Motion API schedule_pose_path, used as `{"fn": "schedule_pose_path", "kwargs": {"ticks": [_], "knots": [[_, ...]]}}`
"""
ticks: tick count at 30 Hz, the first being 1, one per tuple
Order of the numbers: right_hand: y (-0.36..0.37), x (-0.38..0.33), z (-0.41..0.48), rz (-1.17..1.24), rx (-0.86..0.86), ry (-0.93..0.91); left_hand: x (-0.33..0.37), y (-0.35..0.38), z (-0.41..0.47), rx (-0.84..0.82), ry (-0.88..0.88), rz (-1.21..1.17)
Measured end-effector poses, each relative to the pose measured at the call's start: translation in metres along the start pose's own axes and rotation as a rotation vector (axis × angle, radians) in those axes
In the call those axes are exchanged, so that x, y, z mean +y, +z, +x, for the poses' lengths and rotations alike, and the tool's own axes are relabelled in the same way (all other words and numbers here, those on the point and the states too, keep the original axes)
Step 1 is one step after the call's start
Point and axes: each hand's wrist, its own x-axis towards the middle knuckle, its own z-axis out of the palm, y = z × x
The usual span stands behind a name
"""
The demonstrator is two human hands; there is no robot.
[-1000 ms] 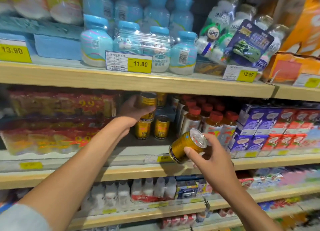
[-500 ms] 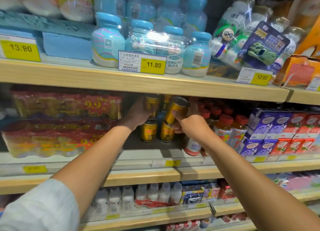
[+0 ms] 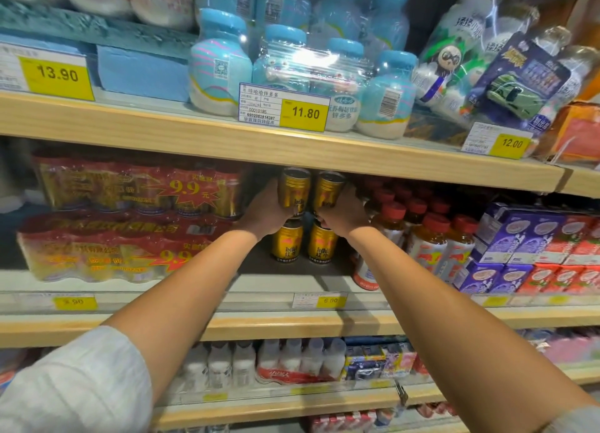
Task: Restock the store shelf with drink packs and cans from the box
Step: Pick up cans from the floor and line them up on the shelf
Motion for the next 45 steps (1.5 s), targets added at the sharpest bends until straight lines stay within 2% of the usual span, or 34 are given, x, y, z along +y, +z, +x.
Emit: {"fn": "schedule_pose_path", "kwargs": {"ticks": [7, 22, 28, 32, 34, 37, 40, 45], "knots": [[0.002, 0.006, -0.006, -0.109, 0.062, -0.01, -0.001, 0.003, 0.002, 0.064, 0.011, 0.019], [0.0, -0.006, -0.023, -0.185, -0.009, 0.014, 0.01, 0.008, -0.014, 0.128, -0.021, 0.058], [-0.015, -0.01, -0.063, -0.022, 0.077, -0.123, 0.032, 0.009, -0.038, 0.169, -0.024, 0.095], [-0.04, 0.002, -0.1, -0.042, 0.02, -0.14, 0.046, 0.006, -0.073, 0.133, -0.028, 0.079], [-0.055, 0.01, -0.117, -0.052, 0.05, -0.214, 0.053, 0.006, -0.095, 0.098, -0.044, 0.125], [-0.077, 0.025, -0.138, -0.04, 0.101, -0.344, 0.07, 0.012, -0.12, 0.069, 0.028, 0.179], [-0.103, 0.044, -0.158, -0.023, 0.064, -0.339, 0.091, 0.028, -0.137, 0.02, 0.085, 0.136], [-0.159, 0.093, -0.185, -0.023, 0.134, -0.293, 0.131, 0.075, -0.148, -0.089, 0.207, 0.101]]}}
